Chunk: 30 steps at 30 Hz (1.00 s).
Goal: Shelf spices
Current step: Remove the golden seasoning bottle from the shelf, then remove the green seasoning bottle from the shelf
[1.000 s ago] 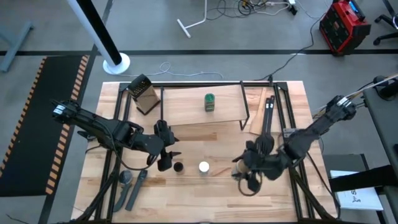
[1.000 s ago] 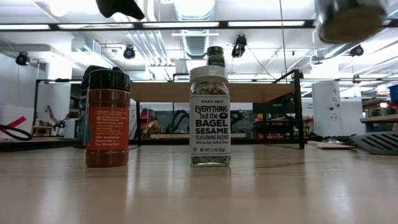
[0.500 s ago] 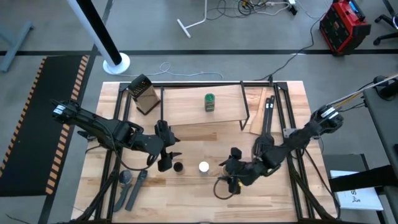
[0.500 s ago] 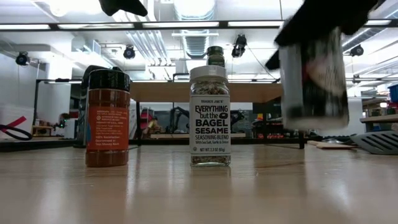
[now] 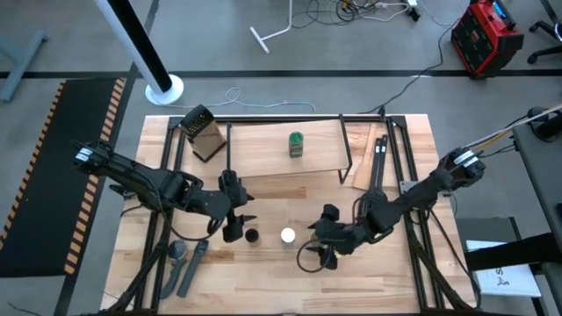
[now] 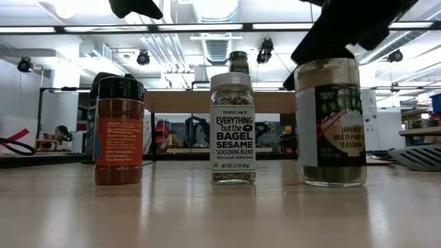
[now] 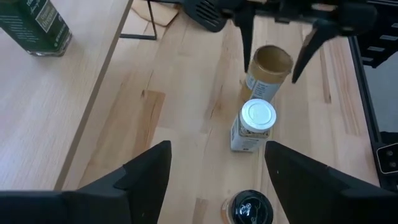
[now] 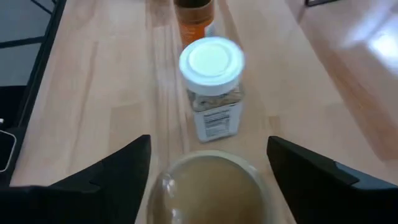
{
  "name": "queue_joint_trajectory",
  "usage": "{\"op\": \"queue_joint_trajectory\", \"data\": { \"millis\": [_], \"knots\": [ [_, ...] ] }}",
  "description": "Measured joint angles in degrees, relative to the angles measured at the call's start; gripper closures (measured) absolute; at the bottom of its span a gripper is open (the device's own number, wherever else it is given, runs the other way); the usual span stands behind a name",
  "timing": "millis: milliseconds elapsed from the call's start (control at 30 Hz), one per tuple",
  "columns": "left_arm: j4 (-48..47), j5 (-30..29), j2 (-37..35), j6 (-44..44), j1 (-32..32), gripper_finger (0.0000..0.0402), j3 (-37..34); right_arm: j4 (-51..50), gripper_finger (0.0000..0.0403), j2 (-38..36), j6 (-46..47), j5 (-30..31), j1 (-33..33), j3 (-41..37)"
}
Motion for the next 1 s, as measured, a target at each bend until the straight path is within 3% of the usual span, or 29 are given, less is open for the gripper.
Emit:
{"op": "queue_joint_trajectory", "data": {
  "millis": [200,367,433,533,833,1000],
  "knots": [
    [-0.01,0.02,0.00,0.01,0.00,0.0159,-0.02,-11.45,0.0084,-7.90,-0.37,0.56,0.00,4.15],
    [0.01,0.02,0.02,0.12,0.00,0.0161,-0.04,-17.18,0.0081,-14.02,-8.72,8.14,-0.77,8.24],
    [0.05,0.02,0.00,0.09,0.00,0.0159,-0.04,-19.24,0.0081,-16.02,-12.75,11.37,-2.94,9.61],
    [0.05,0.02,0.02,0.09,0.00,0.0154,-0.04,-20.12,0.0084,-18.60,-17.32,11.29,-8.60,10.60],
    [0.03,0.02,0.02,-0.06,0.00,0.0150,-0.15,-19.64,0.0089,-19.93,-24.34,-7.95,-31.61,10.85],
    [0.03,0.02,0.02,-0.10,0.00,0.0154,-0.15,-17.12,0.0089,-17.01,-27.07,-15.35,-39.13,10.90]
  ]
}}
